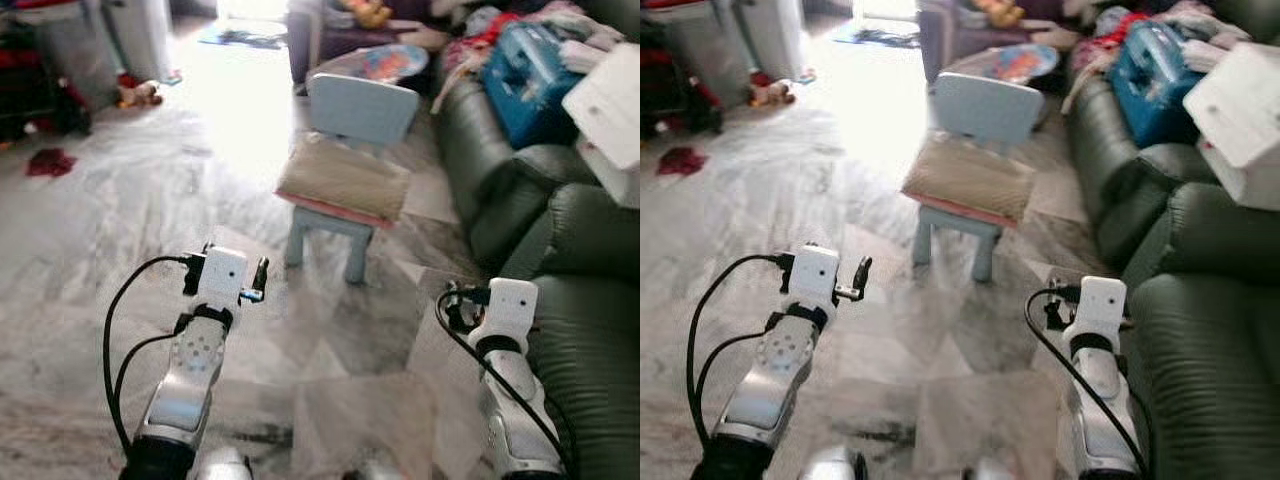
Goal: Move the pillow to the sofa
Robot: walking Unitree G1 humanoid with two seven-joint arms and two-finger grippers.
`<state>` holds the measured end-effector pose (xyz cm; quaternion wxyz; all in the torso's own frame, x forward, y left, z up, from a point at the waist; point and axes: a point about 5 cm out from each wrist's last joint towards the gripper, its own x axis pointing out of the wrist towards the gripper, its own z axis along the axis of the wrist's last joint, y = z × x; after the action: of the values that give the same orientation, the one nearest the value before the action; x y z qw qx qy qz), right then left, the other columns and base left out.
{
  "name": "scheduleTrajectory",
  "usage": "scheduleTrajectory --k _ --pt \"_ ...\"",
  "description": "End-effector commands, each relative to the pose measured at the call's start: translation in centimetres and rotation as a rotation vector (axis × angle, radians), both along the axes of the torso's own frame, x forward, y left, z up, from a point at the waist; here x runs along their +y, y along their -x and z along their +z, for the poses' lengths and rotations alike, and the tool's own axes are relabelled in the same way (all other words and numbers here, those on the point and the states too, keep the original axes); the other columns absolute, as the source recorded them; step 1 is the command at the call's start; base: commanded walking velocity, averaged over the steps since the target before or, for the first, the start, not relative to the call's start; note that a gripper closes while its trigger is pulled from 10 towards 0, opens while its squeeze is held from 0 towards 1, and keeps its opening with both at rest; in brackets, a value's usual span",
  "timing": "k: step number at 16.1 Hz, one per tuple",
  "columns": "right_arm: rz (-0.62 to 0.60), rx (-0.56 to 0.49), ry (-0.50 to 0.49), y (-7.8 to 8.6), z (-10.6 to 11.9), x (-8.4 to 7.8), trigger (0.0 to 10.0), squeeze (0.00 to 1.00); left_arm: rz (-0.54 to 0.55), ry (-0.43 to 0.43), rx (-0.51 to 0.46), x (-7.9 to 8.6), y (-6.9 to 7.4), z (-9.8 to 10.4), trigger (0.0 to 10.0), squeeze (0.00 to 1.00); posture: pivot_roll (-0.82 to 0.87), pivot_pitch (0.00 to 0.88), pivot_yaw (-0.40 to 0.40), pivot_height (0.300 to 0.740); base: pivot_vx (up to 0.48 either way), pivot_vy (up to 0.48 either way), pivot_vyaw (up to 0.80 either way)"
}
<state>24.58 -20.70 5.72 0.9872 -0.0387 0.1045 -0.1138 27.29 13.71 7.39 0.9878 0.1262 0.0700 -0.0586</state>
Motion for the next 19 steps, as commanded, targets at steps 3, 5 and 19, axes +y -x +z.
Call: scheduleTrajectory --k 3,5,19 --pt "0.04 -0.01 -0.028 -0.3 0.2 0.9 10.0 0.0 0.021 -0.007 0.018 0.5 0.7 -0.4 10.0 0.0 0.05 0.0 -0.052 0.74 0.0 0.0 0.0" --pt "0.047 -0.004 -0.038 -0.1 0.1 1.1 10.0 0.0 0.003 0.004 0.039 0.5 1.1 -0.7 10.0 0.0 0.04 0.0 -0.051 0.74 0.0 0.0 0.0" --pt "0.05 -0.004 -0.04 -0.1 0.1 1.1 10.0 0.0 -0.001 -0.004 0.036 0.5 1.2 -0.6 10.0 0.0 0.04 0.0 -0.048 0.74 0.0 0.0 0.0"
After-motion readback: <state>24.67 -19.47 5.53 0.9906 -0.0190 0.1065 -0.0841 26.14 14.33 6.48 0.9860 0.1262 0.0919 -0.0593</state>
